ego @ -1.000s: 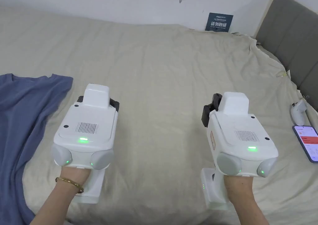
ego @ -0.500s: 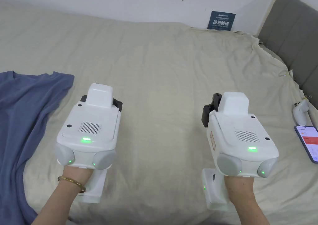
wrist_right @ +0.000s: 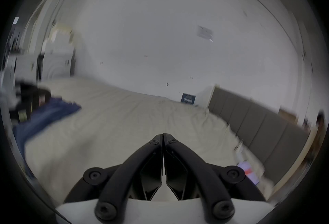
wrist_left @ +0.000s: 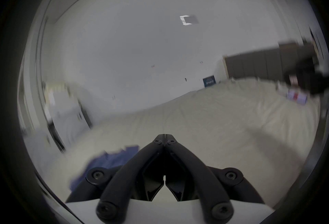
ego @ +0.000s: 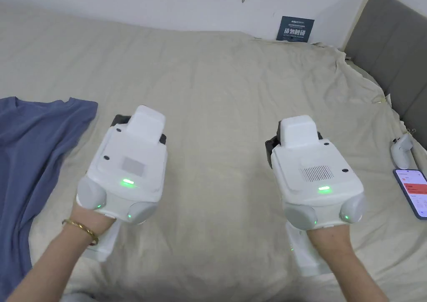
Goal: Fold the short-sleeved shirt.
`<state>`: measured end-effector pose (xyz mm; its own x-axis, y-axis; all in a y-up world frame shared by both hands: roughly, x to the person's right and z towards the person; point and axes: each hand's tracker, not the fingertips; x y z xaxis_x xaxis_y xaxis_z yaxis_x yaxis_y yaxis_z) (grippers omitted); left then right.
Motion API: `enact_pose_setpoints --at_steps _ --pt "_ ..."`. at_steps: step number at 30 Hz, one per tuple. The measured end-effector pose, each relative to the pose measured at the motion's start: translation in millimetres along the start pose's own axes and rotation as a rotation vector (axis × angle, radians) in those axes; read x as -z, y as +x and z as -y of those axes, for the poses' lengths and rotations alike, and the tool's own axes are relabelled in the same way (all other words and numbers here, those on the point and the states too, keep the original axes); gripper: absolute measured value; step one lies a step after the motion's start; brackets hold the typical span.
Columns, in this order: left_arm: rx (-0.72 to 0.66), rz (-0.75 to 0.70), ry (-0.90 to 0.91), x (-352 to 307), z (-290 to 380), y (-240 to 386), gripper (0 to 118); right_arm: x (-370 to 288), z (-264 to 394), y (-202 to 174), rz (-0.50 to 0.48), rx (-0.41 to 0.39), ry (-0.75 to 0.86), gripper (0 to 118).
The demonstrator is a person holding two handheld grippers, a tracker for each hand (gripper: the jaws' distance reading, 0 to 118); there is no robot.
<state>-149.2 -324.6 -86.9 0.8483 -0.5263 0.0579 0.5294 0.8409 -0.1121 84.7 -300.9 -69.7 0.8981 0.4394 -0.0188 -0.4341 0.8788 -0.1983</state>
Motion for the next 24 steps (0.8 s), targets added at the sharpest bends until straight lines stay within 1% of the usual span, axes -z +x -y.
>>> enact_pose_setpoints --at_steps 2,3,4,6,7,8,9,11,12,13,14,15,16,17,18,20,22,23,24 --pt "0.388 -0.016 0.092 2 -5 8 0 5 -10 -11 0.041 -0.391 0.066 0" --pt "0.605 -0.022 0.150 3 -5 13 0 6 -11 -19 0.063 -0.630 0.119 0" --pt "0.820 -0.023 0.225 2 -2 18 0 6 -8 -25 0.059 -0.856 0.187 0" --pt "1.118 0.014 0.330 -1 3 25 0 6 -1 -32 0.020 -1.185 0.279 0" --pt "1.226 0.040 0.382 -5 7 27 0 6 4 -34 0.004 -1.327 0.323 0" --pt "1.300 0.053 0.414 -6 9 30 0 7 8 -36 -0.007 -1.428 0.354 0" --pt "1.363 0.054 0.439 -6 11 32 0 8 12 -38 -0.022 -1.496 0.362 0" --pt "1.424 0.064 0.454 -5 16 33 0 7 20 -37 -0.083 -1.611 0.371 0" --pt "1.430 0.079 0.454 -5 16 32 0 7 23 -37 -0.086 -1.671 0.387 0" --pt "1.415 0.077 0.449 -4 15 31 0 6 24 -36 -0.097 -1.701 0.396 0" --pt "1.402 0.077 0.444 -4 14 29 0 6 23 -33 -0.103 -1.687 0.392 0" --pt "1.339 0.077 0.421 -2 12 23 0 6 18 -32 -0.097 -1.626 0.371 0" --pt "1.263 0.074 0.389 -1 7 19 0 7 8 -30 -0.093 -1.510 0.322 0" --pt "1.155 0.066 0.348 1 0 14 0 9 -1 -28 -0.095 -1.398 0.273 0" --pt "1.009 0.055 0.301 2 -10 7 0 10 -12 -22 -0.090 -1.252 0.218 0" --pt "0.632 0.009 0.197 9 -33 -13 0 14 -36 -8 -0.083 -0.868 0.124 0" --pt "0.166 -0.034 0.115 13 -53 -40 0 19 -54 15 -0.052 -0.404 0.064 0" --pt "-0.023 -0.032 0.091 14 -58 -51 0 20 -57 25 -0.040 -0.231 0.056 0" --pt "-0.250 -0.006 0.066 15 -58 -65 0 21 -56 36 -0.030 -0.036 0.043 0"
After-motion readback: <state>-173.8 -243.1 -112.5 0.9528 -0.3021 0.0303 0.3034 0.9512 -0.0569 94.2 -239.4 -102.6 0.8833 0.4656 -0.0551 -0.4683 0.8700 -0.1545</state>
